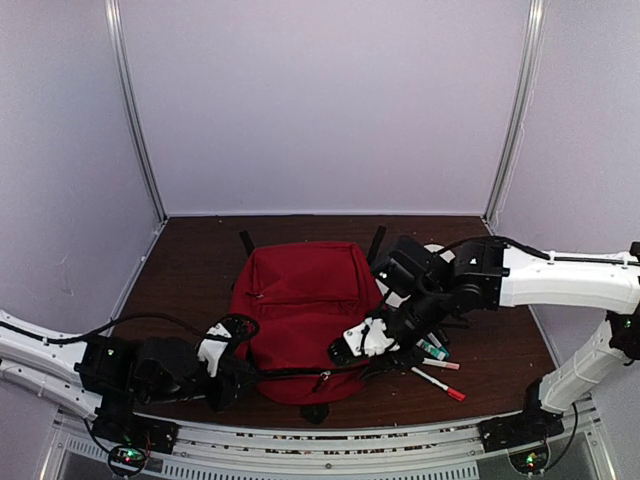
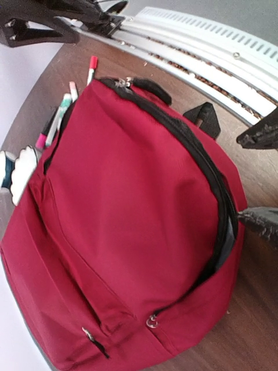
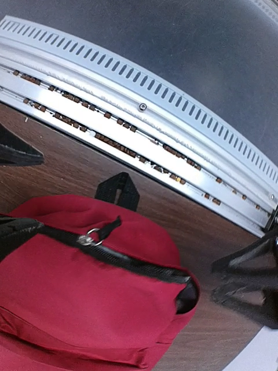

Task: Pack the student bag
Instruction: Grab the largest pocket of the student bag.

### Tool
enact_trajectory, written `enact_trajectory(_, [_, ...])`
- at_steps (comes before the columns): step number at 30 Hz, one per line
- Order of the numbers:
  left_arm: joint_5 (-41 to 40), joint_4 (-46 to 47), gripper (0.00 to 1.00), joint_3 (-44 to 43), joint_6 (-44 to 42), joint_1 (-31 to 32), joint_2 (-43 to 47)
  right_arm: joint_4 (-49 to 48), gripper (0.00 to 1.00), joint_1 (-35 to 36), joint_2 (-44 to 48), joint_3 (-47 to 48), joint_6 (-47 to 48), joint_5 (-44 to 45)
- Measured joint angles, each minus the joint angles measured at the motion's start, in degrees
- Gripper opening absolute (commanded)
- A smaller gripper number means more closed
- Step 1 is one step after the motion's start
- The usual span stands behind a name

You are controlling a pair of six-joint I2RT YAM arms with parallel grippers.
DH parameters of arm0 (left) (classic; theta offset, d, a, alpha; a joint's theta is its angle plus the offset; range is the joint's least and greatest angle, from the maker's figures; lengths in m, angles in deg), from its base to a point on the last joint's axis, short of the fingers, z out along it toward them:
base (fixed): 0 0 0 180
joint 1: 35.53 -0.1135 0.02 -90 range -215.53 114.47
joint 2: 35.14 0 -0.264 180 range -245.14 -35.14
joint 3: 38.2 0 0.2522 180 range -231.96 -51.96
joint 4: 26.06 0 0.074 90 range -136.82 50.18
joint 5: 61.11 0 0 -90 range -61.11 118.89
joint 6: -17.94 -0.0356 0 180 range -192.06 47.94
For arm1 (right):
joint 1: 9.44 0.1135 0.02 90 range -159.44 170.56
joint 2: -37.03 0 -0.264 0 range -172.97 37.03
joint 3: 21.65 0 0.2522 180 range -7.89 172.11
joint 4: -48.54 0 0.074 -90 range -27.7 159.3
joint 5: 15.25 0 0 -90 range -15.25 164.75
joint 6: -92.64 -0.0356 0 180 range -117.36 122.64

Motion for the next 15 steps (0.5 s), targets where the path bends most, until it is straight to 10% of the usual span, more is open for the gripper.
enact_trajectory(15, [7.5,13.6,0.56,4.1,0.4,-4.3,-12.3,-3.8,0.37,13.4,-13.8,8.1,6.1,19.0])
